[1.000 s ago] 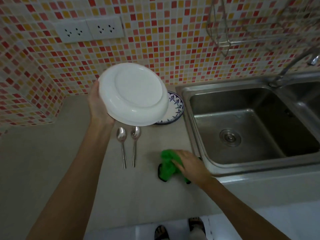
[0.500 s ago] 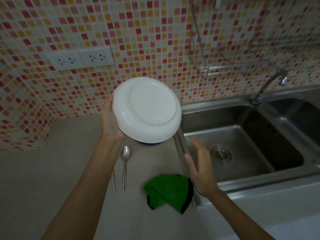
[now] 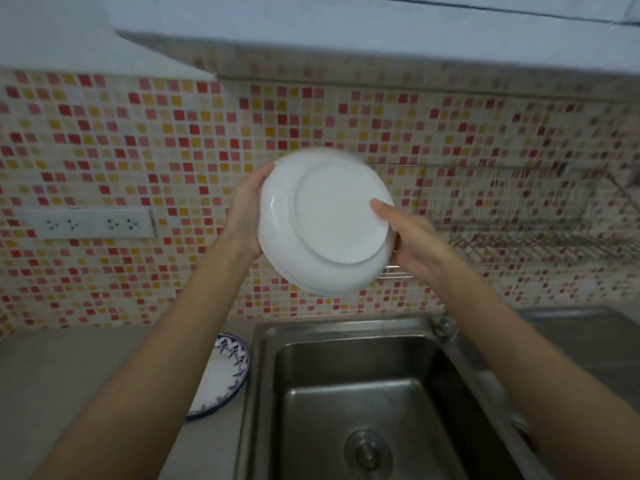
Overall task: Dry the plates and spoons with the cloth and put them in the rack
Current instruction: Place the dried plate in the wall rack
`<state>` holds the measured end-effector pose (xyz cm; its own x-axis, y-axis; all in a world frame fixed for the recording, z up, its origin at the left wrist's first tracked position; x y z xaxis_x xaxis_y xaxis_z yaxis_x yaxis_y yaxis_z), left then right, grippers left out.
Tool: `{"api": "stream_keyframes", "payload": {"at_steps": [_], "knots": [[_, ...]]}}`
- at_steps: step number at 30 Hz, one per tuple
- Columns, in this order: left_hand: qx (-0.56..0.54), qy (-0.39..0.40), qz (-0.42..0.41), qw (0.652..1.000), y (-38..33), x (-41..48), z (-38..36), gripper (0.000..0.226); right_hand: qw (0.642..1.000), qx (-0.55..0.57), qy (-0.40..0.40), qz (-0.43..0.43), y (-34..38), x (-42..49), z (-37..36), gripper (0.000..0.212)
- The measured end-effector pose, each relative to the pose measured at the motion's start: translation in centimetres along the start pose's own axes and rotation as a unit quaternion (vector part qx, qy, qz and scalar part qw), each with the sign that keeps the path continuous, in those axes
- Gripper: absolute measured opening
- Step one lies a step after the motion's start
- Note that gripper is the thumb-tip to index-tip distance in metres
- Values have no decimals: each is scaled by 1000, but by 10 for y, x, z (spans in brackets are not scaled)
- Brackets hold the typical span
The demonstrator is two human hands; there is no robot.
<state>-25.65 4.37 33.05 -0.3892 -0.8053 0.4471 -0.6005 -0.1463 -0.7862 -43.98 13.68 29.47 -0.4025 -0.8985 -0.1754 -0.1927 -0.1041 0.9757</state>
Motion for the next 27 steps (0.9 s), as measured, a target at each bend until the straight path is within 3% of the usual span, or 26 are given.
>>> {"api": "stream_keyframes", "payload": {"at_steps": [3, 5, 8, 16, 19, 21, 27], "knots": [[108, -40, -22, 993, 25, 37, -25, 34, 997, 59, -17, 35, 29, 23, 42, 30], [186, -69, -33, 980, 43, 54, -33, 50, 994, 73, -45, 72, 48, 40, 68, 48], [226, -33, -5, 974, 80, 62, -52, 76, 988, 99, -54, 106, 64, 68, 95, 65], [234, -17, 78, 969, 156, 85, -77, 59, 989, 109, -66, 80, 32, 142, 131, 59], [244, -18, 105, 964, 177, 91, -71, 66, 990, 99, -90, 44, 15, 167, 141, 49], [238, -22, 116, 964, 189, 95, -67, 70, 991, 99, -90, 30, 3, 179, 146, 55], [248, -4, 150, 957, 217, 97, -56, 54, 992, 69, -108, 0, -21, 195, 157, 72]]}}
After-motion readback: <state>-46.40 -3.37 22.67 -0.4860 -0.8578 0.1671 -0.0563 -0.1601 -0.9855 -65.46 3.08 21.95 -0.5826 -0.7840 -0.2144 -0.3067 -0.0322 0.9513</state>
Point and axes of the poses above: each hand's wrist, its own x-axis towards the middle knuckle, its own z-axis out of the back of the hand, y = z × x, the point moved 6 cm from there along x, towards the middle knuckle, and after that the axes turned 14 degrees about -z, right-handed, at the moved point
